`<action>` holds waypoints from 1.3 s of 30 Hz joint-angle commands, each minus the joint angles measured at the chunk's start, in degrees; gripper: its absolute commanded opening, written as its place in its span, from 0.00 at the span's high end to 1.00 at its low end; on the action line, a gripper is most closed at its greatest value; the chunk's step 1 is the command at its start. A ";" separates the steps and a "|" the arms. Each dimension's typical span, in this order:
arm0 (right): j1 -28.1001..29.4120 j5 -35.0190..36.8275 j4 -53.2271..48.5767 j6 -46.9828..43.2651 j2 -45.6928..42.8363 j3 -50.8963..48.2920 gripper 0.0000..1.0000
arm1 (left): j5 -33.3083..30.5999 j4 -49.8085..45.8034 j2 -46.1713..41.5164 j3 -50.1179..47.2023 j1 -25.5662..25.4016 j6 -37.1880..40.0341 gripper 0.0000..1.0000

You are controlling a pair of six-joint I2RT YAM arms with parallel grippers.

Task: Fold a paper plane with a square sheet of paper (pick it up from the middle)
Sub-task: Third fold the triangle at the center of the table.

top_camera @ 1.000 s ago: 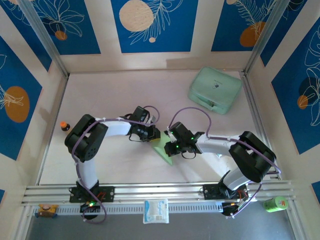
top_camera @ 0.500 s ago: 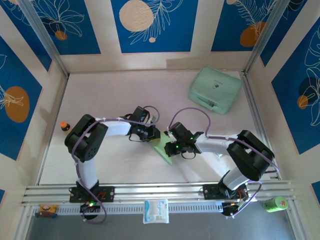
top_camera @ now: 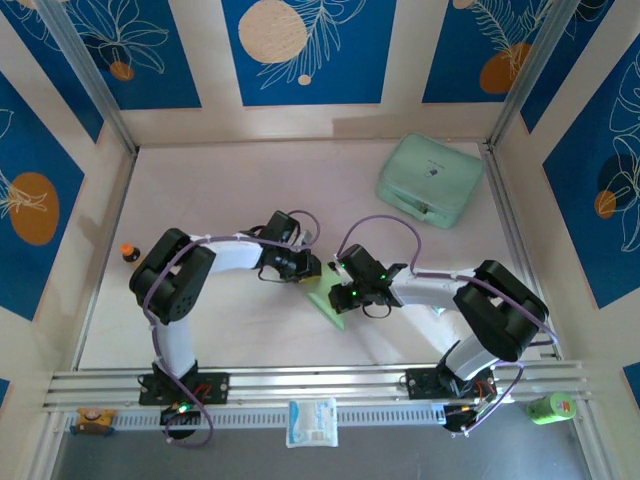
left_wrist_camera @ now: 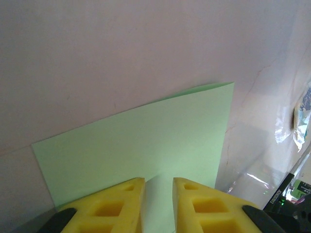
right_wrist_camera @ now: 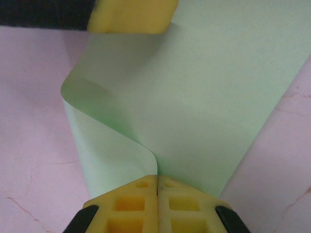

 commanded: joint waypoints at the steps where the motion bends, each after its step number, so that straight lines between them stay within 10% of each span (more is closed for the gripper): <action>1: -0.34 -0.60 0.03 0.99 1.25 0.23 0.96 | -1.64 -3.97 -2.30 2.62 0.29 2.24 0.74; 9: -0.74 -1.04 1.52 1.96 2.15 0.20 0.96 | -4.77 -3.91 -9.29 -0.55 0.29 0.81 0.71; 22: -1.79 -0.86 1.83 2.88 2.26 0.22 0.96 | 0.50 18.77 -23.30 -21.50 -0.72 -15.99 1.00; 39: -1.80 -1.04 1.44 2.95 2.48 0.41 0.96 | -1.62 31.31 -14.15 -24.32 -6.61 -22.08 1.00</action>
